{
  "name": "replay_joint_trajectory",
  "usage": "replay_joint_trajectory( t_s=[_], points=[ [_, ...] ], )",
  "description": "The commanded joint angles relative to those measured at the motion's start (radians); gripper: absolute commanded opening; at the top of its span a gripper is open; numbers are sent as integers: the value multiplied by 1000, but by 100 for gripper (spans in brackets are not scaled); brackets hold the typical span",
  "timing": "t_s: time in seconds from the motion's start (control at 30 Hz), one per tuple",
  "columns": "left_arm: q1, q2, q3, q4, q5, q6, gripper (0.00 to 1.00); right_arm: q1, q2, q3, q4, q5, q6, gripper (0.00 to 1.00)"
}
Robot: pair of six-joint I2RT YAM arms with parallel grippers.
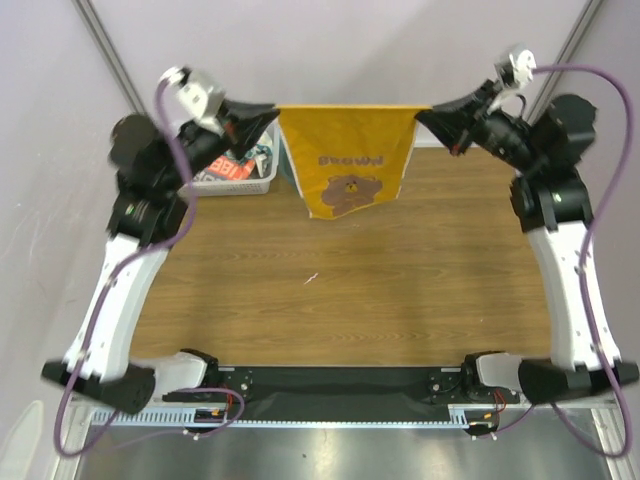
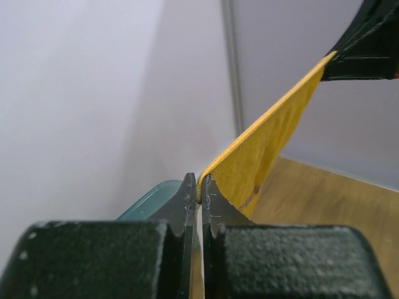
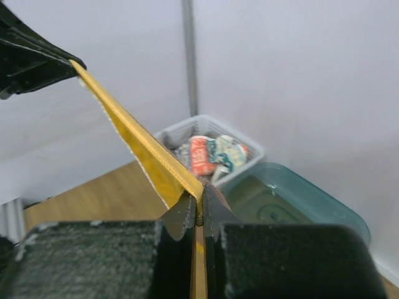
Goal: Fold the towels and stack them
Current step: Flatten out the crumpled towel
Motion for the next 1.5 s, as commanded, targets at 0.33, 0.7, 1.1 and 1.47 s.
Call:
replay_joint_trajectory(
  t_s=[0.33, 0.7, 1.1, 1.47],
  points=[
    [64, -462, -208, -32, -254, -134, 0, -49, -396, -92, -230, 148, 59, 0],
    [63, -228, -522, 277, 10, -214, 2, -42, -158, -384, -130, 170, 60, 0],
    [-32, 241, -776, 686, 22, -491, 55, 15, 417, -318, 54, 190, 76, 0],
    [-255, 685, -563, 856, -77, -570, 74, 6, 643, -169, 98, 217, 94, 0]
  ],
)
